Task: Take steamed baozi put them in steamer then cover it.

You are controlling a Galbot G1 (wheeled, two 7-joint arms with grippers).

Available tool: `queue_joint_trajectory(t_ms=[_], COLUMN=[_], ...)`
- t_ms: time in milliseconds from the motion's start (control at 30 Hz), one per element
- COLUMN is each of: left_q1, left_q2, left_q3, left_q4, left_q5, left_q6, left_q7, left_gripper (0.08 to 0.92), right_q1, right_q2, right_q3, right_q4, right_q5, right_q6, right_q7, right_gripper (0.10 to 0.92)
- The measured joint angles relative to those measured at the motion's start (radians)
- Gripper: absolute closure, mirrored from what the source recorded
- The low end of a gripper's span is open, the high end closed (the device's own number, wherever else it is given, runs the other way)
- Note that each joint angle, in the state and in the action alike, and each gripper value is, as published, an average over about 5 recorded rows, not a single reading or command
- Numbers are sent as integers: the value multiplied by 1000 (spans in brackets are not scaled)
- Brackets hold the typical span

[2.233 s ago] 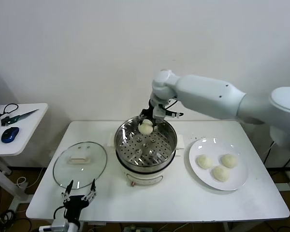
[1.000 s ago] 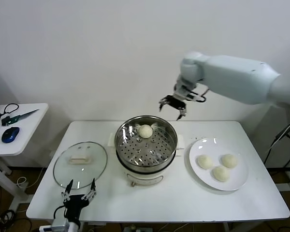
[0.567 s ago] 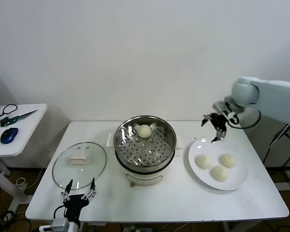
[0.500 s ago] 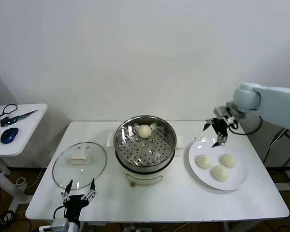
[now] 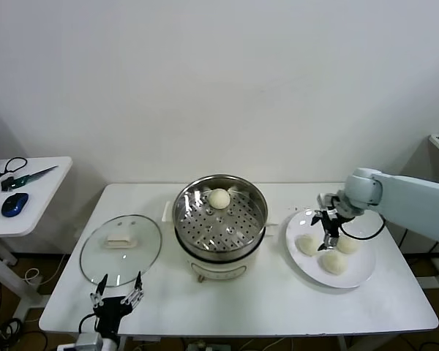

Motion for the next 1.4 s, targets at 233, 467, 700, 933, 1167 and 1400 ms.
queue_joint_trajectory(t_ms=[233, 467, 700, 933, 1167, 1400], left_q1=[0, 3, 2, 2, 5, 9], left_q2=[3, 8, 8, 8, 8, 13], left_q3=[1, -2, 2, 3, 2, 6], left_q4=[3, 3, 3, -1, -13, -23], left_q5=[1, 1, 4, 5, 5, 4], left_q6=[-5, -10, -10, -6, -1, 1], left_q7=[0, -2, -2, -2, -2, -2], left_gripper=[177, 177, 177, 177, 177, 177], right_q1=[-75, -118, -122, -29, 234, 479], right_q2=[34, 58, 58, 58, 93, 183], right_q3=[56, 94, 103, 57, -83, -145], right_q4=[-50, -82, -80, -59, -13, 59], right_q5=[-33, -65, -71, -37, 75, 267], right_q6=[-23, -33, -39, -23, 6, -18], right_q7=[13, 23, 13, -21, -93, -119], right_gripper=[203, 278, 347, 355, 355, 355])
